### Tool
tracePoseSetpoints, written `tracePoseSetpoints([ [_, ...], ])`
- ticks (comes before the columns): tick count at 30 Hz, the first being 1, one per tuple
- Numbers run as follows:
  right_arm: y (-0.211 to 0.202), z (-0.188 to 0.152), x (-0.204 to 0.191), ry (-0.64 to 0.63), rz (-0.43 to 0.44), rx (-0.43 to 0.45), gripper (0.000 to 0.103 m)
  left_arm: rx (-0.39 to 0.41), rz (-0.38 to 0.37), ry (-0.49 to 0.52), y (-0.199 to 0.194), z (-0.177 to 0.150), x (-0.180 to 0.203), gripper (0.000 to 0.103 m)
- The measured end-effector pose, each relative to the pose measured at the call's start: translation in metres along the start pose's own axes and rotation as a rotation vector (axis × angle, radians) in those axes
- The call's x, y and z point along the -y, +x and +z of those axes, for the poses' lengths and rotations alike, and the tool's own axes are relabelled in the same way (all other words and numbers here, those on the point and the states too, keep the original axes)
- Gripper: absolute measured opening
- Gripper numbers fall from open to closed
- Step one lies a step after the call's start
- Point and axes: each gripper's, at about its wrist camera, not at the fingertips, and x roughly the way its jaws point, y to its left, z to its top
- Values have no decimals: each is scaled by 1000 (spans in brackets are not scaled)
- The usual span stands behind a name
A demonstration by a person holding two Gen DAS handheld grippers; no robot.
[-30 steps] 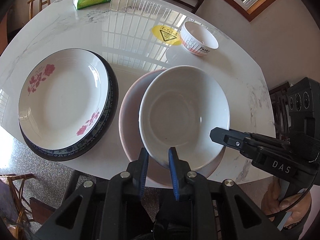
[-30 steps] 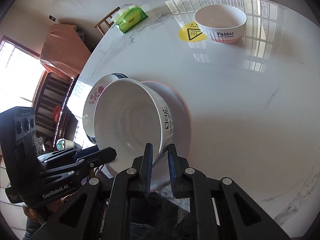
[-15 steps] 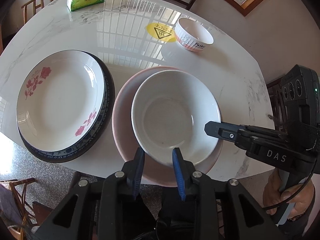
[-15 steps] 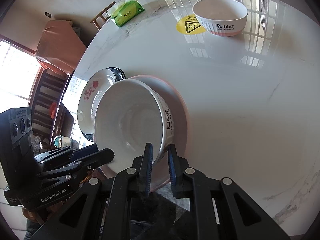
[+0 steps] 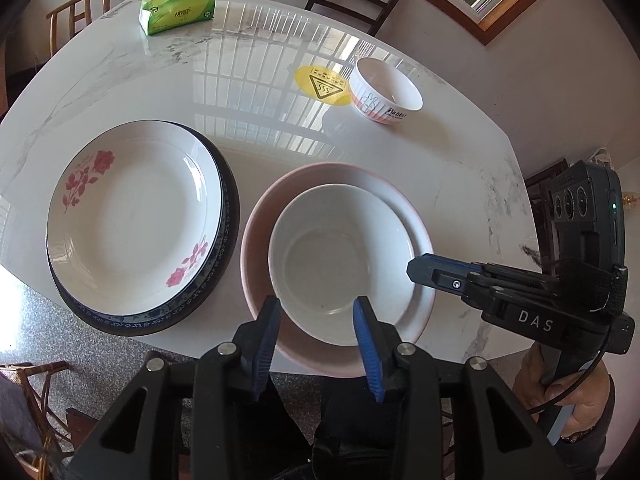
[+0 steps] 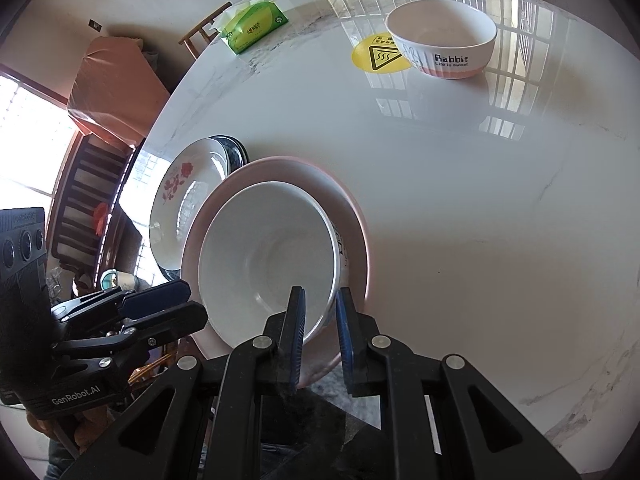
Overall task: Organize plates and bowls
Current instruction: 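Open both grippers and move them to the white Rabbit bowl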
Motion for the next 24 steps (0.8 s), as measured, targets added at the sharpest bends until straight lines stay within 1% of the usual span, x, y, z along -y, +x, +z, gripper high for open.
tracePoseSetpoints([
  [3,-9,-1,4,10,48,36,18,7,-5,-3,-2,3,-3,39],
  [5,-21,-1,11,19,85,85,18,10,-5,1,-2,5,-3,39],
  [6,-27,-1,15,23,90,113,18,18,1,8,-4,7,-2,39],
  [9,-44,-1,31,27,62,189,18,42,18,26,-8,11,1,39],
  [12,-52,-3,54,42,19,230,18,61,23,45,-9,20,8,40],
  [13,-52,-4,62,51,14,235,18,67,29,49,-9,25,10,40],
  [16,-51,-3,87,90,2,243,18,75,17,49,-6,41,15,40],
  [20,-44,5,117,150,17,240,19,77,-8,28,5,70,22,42],
  [22,-41,12,129,179,38,240,24,82,-20,18,12,87,26,46],
  [24,-39,20,139,198,57,240,26,91,-23,10,20,102,31,47],
])
